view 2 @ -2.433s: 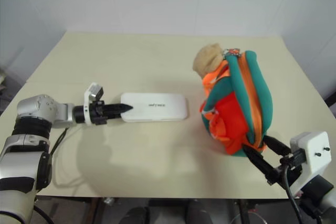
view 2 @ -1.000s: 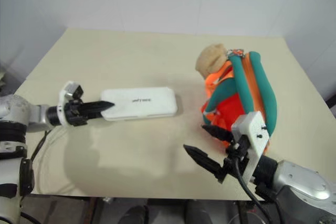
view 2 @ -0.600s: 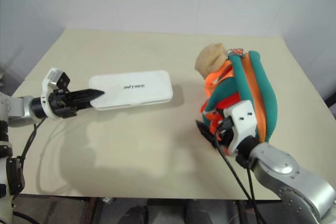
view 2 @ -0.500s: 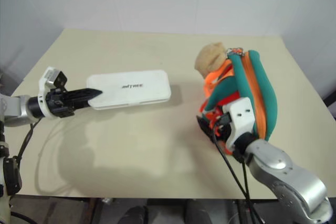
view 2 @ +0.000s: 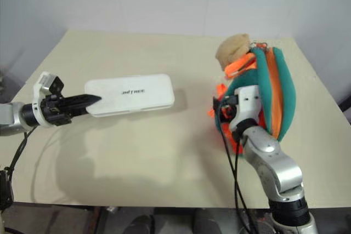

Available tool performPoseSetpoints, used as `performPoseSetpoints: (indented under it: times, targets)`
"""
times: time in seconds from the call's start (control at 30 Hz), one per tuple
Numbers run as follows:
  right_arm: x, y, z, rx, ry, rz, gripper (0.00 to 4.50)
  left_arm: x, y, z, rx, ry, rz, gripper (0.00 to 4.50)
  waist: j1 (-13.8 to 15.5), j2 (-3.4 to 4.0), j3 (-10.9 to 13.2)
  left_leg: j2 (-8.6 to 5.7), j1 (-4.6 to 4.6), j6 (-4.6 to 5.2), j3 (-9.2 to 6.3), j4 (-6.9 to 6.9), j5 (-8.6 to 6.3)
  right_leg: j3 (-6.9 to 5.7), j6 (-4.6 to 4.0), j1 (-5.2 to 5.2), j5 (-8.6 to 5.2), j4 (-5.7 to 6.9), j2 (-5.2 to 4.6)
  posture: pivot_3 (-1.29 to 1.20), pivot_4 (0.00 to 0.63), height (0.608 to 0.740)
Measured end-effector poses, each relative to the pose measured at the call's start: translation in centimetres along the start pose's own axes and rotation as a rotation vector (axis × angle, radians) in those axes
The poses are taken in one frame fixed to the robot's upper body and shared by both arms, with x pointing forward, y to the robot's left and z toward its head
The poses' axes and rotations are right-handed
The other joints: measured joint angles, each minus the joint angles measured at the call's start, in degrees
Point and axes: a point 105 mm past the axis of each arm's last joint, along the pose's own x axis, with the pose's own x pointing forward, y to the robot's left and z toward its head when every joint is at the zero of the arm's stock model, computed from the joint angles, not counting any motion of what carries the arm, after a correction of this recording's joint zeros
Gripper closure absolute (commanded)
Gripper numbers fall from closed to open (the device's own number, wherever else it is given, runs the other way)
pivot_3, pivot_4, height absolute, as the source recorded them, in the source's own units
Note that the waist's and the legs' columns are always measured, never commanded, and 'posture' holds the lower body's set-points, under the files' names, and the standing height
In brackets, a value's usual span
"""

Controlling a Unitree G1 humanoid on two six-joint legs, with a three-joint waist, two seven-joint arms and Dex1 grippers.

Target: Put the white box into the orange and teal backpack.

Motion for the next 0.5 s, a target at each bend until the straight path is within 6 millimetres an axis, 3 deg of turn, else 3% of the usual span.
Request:
performPoseSetpoints:
  times: [0.13,0.33,0.47,0.5]
  targets:
    - [0.8,-0.1,0.2,0.002,-0.015,-0.036,0.02,0.1,0.0,-0.1,0.009,0.005,0.011,3.22,-0.09,0.00,0.00,0.00,0.00,0.00,0.03,0.03,0.00,0.00,0.00,0.00,0.00,-0.05,-0.01,0.00,0.150,0.740]
    - [2.7,-0.2,2.2,0.040,-0.098,-0.165,0.02,0.2,0.1,-0.1,0.015,0.000,0.019,3.22,-0.33,0.01,0.01,0.02,0.05,-0.14,0.01,-0.05,0.07,-0.02,-0.03,-0.06,-0.01,0.02,0.02,0.00,0.150,0.740]
    - [2.9,-0.4,1.9,0.038,-0.098,-0.215,0.02,0.2,0.4,-0.1,0.009,-0.005,0.026,3.22,-0.30,0.01,0.00,0.00,0.03,-0.15,0.03,-0.19,0.08,-0.04,-0.03,-0.06,-0.01,0.04,-0.02,0.00,0.150,0.740]
    - [3.0,-0.4,1.7,0.037,-0.093,-0.227,0.20,0.1,0.4,-0.2,0.008,-0.005,0.028,3.22,-0.29,0.01,0.01,0.01,0.03,-0.15,0.03,-0.21,0.08,-0.07,-0.03,-0.07,-0.01,0.03,-0.03,0.00,0.150,0.740]
